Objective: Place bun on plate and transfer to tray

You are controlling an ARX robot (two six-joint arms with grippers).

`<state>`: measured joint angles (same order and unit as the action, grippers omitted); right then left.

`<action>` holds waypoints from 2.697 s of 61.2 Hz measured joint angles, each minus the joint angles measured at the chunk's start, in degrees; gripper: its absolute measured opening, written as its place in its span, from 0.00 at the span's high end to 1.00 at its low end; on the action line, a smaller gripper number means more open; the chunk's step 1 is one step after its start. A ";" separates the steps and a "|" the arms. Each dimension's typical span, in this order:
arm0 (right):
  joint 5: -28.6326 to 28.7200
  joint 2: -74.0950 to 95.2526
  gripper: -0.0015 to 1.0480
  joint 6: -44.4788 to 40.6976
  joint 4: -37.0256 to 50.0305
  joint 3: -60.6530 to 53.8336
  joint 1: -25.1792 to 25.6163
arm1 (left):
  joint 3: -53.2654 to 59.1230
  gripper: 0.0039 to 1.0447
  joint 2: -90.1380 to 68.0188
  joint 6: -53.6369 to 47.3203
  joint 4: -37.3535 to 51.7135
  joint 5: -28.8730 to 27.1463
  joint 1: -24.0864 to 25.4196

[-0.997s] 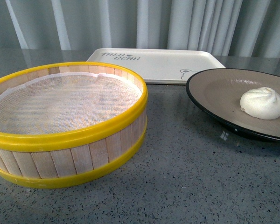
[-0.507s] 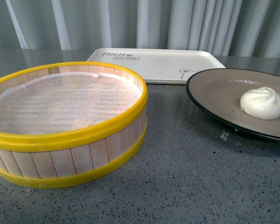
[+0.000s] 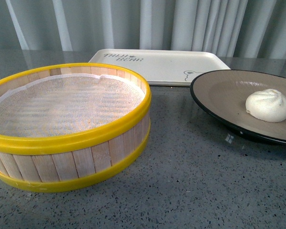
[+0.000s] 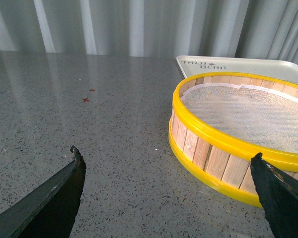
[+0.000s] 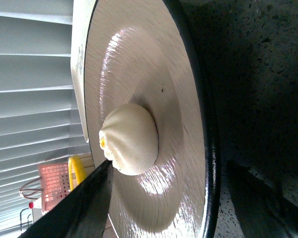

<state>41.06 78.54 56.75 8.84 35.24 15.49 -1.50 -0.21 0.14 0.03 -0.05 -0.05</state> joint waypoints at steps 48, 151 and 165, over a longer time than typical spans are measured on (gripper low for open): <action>1.68 -3.78 0.98 2.14 3.39 -3.08 1.95 | 0.00 0.06 0.00 0.00 0.00 0.02 0.00; -11.82 41.11 0.98 14.82 -1.29 55.89 -15.41 | 0.00 0.06 0.00 0.00 0.00 0.02 0.00; -12.31 42.56 0.98 14.45 -0.85 55.89 -15.54 | 0.00 0.06 0.00 0.00 0.00 0.00 0.00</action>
<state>28.75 121.10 71.20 7.99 91.13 -0.05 -1.50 -0.21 0.14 0.03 -0.05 -0.05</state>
